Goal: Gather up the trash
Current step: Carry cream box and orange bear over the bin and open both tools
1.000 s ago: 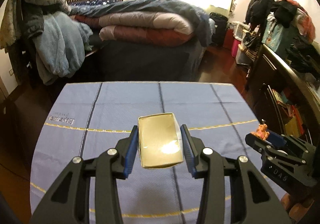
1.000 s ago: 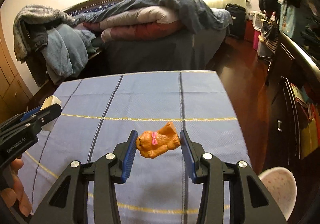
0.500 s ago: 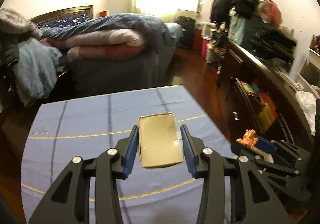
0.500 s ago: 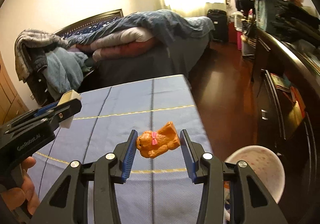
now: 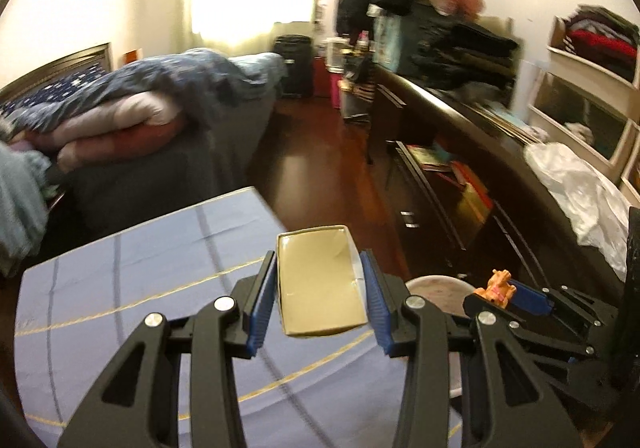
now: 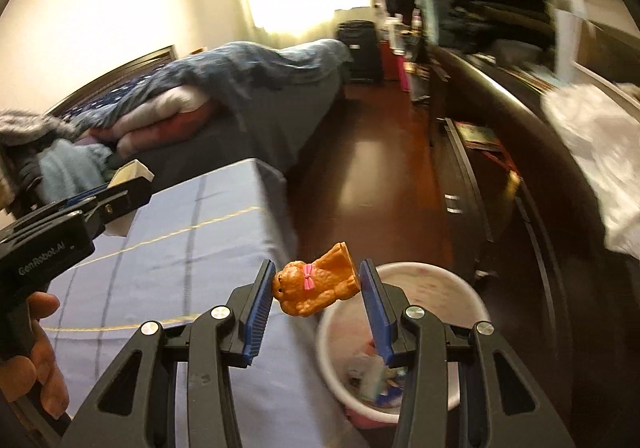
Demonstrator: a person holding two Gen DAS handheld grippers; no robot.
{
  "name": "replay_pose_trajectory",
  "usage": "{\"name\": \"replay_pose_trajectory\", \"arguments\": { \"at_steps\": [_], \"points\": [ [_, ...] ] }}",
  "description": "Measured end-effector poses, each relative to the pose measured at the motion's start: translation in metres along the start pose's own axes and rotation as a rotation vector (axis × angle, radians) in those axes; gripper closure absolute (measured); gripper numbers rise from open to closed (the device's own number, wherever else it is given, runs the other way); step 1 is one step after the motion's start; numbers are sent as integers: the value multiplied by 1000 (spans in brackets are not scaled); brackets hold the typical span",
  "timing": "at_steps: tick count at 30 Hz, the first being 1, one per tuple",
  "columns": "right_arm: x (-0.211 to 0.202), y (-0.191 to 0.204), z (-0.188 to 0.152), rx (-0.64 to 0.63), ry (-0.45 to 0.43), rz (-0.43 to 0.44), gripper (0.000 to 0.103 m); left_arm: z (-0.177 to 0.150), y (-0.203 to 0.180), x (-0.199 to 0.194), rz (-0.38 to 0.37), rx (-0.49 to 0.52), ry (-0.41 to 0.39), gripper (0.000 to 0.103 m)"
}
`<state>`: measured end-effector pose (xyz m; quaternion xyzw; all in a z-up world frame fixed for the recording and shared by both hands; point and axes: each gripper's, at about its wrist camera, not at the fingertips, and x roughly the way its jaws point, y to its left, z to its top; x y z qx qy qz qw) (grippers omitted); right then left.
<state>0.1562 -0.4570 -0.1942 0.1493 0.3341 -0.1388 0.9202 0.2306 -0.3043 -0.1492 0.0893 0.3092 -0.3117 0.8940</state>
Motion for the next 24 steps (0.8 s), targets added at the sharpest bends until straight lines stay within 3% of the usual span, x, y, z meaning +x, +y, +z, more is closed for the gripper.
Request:
{"name": "replay_pose_trajectory", "arguments": {
  "at_steps": [7,13,24],
  "points": [
    [-3,-47,-10,69,5,-99,59,2,-59,36,-102,91,26,60],
    [7,-69,-23,98,31,-164,59,-6,-97,77,-190,118,100,60],
    [44,-86,-49,112,117,-200,59,-28,-118,138,-254,122,226,60]
  ]
}}
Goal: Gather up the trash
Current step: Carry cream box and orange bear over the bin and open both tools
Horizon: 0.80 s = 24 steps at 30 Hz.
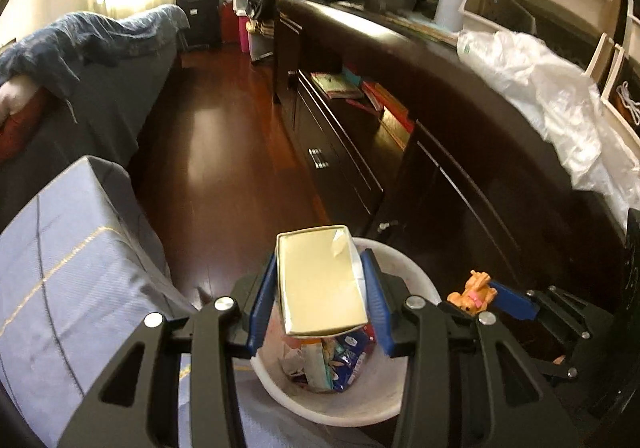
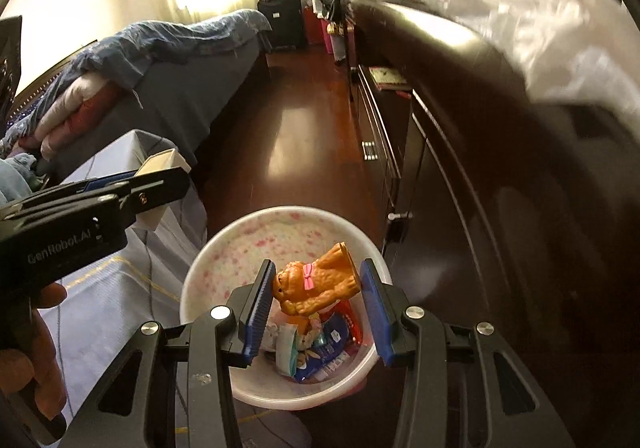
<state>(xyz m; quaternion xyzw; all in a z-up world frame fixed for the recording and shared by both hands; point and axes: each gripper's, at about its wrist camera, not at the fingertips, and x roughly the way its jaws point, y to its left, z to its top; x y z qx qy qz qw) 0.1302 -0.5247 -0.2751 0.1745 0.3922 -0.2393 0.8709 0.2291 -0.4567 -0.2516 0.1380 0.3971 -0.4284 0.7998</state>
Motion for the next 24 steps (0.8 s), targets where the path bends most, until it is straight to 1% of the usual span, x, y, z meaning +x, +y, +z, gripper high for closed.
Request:
{"name": "replay_pose_trajectory", "arguments": {
  "at_steps": [6,11,13,17,20,24],
  "points": [
    [16,5,-3,-14,27,2,59,-6,5,17,-6,-5,39,60],
    [24,3,-5,-10,36,-1,58,-5,6,25,-16,-13,55,59],
    [25,1,-5,-7,37,-5,58,-3,6,27,-18,-16,56,55],
    [25,-3,-4,-4,38,-8,54,-1,3,25,-29,-17,47,42],
    [23,-4,-5,-4,36,-8,52,-1,1,23,-27,-14,39,38],
    [22,-2,-6,-9,37,-8,50,0,1,18,-21,-18,27,27]
  ]
}}
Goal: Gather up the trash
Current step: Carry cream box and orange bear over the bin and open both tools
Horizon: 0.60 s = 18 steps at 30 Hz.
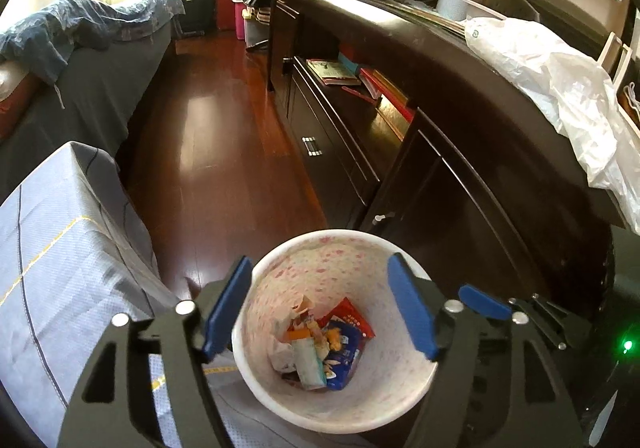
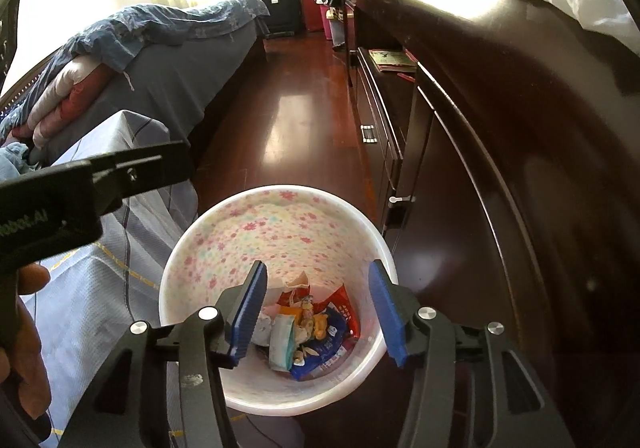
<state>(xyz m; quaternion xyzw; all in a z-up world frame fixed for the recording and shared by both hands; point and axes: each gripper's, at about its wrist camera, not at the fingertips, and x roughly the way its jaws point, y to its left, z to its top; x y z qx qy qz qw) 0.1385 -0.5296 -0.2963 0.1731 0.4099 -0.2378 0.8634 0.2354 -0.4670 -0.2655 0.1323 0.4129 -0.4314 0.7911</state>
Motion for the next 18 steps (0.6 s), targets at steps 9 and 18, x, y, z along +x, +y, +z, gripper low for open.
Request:
{"name": "replay_pose_trajectory", "arguments": {
  "at_steps": [9,18],
  "points": [
    [-21,6,3,-2,-32,-1,38,2,7,-27,31,-26,-47,16],
    [-60,26,15,19,-101,20,13,0,30,-93,125,-85,-162,6]
  ]
}}
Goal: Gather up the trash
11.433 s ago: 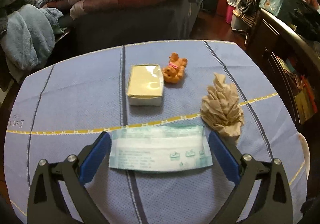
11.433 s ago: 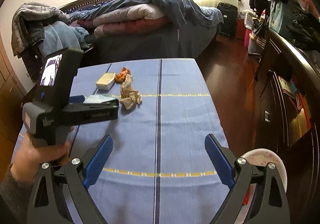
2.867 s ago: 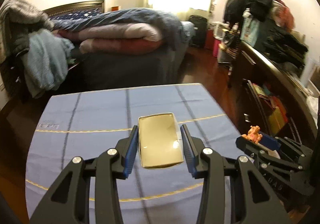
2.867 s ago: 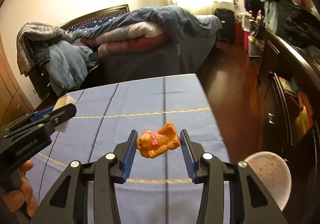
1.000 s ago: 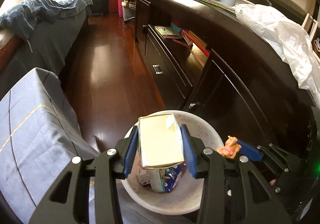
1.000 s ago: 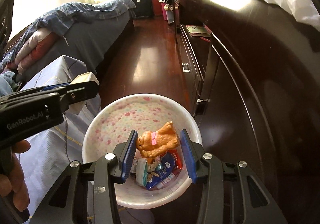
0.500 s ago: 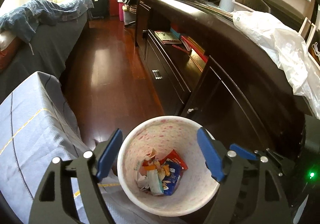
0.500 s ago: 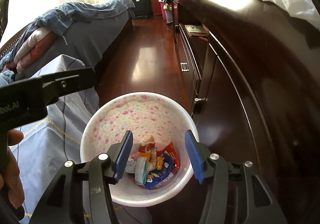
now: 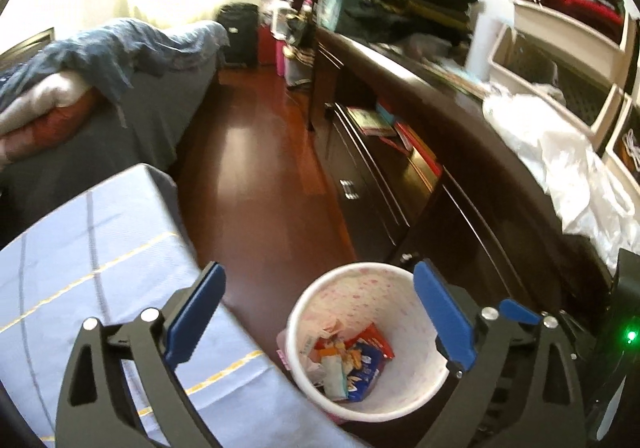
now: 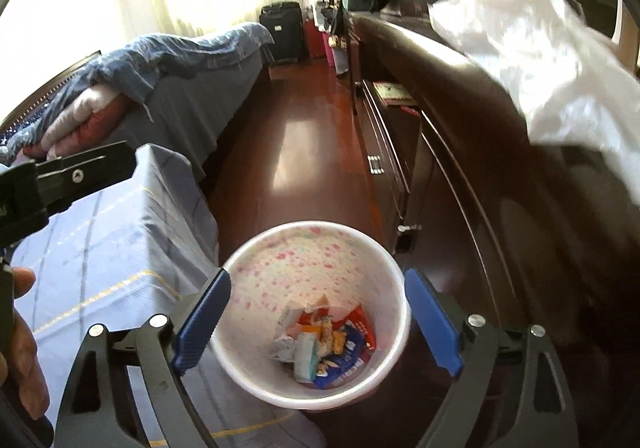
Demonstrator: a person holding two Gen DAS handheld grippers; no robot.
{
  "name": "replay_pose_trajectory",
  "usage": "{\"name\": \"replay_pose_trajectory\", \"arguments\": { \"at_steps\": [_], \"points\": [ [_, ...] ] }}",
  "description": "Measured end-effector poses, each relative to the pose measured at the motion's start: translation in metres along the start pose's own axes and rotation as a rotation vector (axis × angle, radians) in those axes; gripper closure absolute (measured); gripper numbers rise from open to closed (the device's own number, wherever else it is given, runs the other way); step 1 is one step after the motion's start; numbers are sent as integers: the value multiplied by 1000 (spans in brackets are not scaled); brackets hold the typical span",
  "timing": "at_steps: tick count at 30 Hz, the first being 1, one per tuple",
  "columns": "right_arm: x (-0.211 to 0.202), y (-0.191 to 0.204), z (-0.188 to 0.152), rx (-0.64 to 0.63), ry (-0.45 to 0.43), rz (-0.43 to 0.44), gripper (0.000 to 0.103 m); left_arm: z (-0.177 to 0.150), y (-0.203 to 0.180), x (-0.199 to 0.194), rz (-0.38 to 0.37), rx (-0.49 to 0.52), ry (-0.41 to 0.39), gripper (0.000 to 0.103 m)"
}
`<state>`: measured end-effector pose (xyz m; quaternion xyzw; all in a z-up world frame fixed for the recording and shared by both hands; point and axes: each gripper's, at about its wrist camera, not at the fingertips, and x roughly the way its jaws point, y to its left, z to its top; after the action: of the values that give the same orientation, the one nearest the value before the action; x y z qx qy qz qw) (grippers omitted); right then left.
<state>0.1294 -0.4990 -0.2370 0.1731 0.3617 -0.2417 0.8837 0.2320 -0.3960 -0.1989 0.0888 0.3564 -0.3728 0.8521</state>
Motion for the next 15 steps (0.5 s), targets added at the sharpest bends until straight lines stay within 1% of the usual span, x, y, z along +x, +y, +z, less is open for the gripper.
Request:
{"name": "replay_pose_trajectory", "arguments": {
  "at_steps": [2,4,7,11,15],
  "points": [
    [-9,11,3,-6,-14,15,8,2,9,-19,25,-18,-32,4],
    [-18,25,4,-21,-29,33,7,2,21,-42,61,-47,-70,3],
    [-33,51,4,-60,-50,69,3,-1,40,-71,106,-88,-117,3],
    [-51,86,1,-105,-64,120,3,-9,66,-111,191,-142,-154,3],
    [-68,117,-5,-158,-72,165,3,-25,94,-154,260,-212,-190,3]
  ]
}}
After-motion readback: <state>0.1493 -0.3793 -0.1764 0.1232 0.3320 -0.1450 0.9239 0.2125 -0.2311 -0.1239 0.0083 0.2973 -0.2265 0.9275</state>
